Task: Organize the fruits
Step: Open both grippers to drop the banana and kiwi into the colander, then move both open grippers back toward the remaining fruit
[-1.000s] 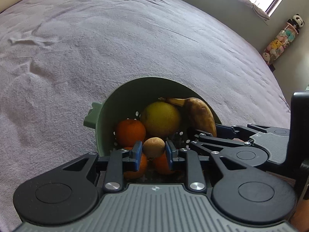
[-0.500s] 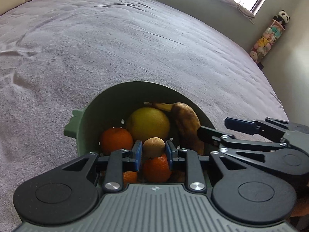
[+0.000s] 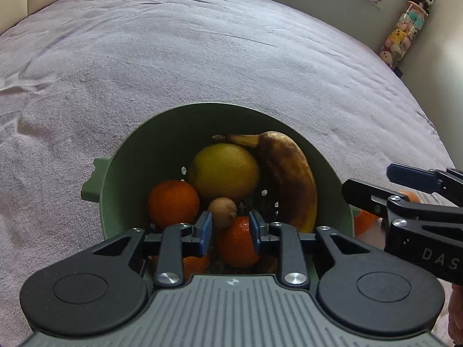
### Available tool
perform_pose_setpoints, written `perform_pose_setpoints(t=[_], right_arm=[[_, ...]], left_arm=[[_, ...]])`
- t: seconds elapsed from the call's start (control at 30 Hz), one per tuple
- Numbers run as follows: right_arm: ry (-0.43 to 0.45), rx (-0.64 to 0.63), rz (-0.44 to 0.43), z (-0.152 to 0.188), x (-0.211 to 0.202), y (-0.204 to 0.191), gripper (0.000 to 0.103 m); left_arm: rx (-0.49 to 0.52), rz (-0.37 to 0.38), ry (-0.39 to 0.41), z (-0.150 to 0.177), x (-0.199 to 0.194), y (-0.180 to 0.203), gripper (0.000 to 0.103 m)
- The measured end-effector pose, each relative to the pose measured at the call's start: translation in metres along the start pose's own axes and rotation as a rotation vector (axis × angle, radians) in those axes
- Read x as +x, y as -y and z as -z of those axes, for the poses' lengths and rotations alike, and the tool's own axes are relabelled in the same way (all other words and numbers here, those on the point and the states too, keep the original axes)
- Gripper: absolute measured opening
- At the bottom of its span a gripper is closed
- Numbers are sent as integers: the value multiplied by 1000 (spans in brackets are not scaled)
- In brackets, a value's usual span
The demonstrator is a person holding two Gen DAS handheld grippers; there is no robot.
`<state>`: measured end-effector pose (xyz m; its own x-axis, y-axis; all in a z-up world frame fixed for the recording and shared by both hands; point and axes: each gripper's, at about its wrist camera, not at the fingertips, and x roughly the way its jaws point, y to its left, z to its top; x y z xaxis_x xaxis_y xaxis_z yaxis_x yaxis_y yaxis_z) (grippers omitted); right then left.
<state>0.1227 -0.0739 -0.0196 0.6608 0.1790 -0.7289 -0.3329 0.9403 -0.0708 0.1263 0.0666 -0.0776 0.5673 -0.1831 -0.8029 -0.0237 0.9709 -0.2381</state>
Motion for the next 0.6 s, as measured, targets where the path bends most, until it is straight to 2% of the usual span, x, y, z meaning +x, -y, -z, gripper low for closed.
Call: perform_pose_setpoints(t=[0.17, 0.23, 0.6], right_arm=[[3, 3, 7, 0, -5, -1, 66], [11, 3, 12, 0, -10, -1, 68], [24, 58, 79, 8, -49, 11, 73]], left_arm=[[-2, -11, 9, -2, -6, 1, 55], [0, -13, 13, -3, -10, 4, 59], [61, 2, 110, -8, -47, 22, 63]])
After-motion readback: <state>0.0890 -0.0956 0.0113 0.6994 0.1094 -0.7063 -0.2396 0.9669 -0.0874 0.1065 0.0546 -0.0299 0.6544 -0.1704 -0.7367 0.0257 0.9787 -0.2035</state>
